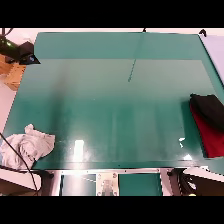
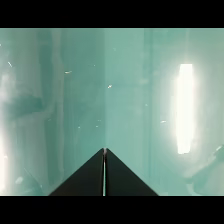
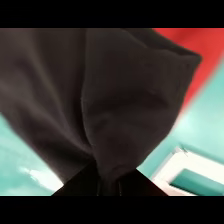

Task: Fold the shirts.

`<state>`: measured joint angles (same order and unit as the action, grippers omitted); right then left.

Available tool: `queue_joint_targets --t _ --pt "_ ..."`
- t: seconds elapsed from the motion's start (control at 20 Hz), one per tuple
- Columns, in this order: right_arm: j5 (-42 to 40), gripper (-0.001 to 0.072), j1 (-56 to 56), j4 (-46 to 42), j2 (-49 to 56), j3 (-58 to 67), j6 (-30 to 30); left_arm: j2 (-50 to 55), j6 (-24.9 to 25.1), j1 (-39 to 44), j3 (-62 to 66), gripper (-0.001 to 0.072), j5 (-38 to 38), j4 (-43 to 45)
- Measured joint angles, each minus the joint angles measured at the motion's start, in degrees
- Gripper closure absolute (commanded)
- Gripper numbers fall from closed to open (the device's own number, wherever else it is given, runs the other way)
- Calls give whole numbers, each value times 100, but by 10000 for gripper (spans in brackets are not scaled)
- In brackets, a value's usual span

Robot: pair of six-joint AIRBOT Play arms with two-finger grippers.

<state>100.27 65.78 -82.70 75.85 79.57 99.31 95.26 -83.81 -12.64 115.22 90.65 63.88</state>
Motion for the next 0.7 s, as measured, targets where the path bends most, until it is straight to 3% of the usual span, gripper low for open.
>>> queue_joint_targets --t 0.05,0.1,0.4,0.45,0.5,0.55,0.7 --pt "-96 349 4 -208 0 -319 28 0 0 0 0 686 9 -2" --pt "-173 162 9 -400 4 -601 48 0 -9 0 0 686 15 -2" --pt "-542 166 -7 -754 181 -994 267 0 -17 0 0 686 28 -4" --pt "-584 256 -59 -619 197 -800 317 0 -17 0 0 685 28 -7" --pt "-632 533 -138 -476 210 -575 345 0 -20 0 0 686 26 -15" --pt "-695 665 -243 -264 214 -332 348 0 -20 0 0 686 22 -37" --pt "-1095 693 -815 599 219 389 197 0 -81 0 0 687 -24 -173"
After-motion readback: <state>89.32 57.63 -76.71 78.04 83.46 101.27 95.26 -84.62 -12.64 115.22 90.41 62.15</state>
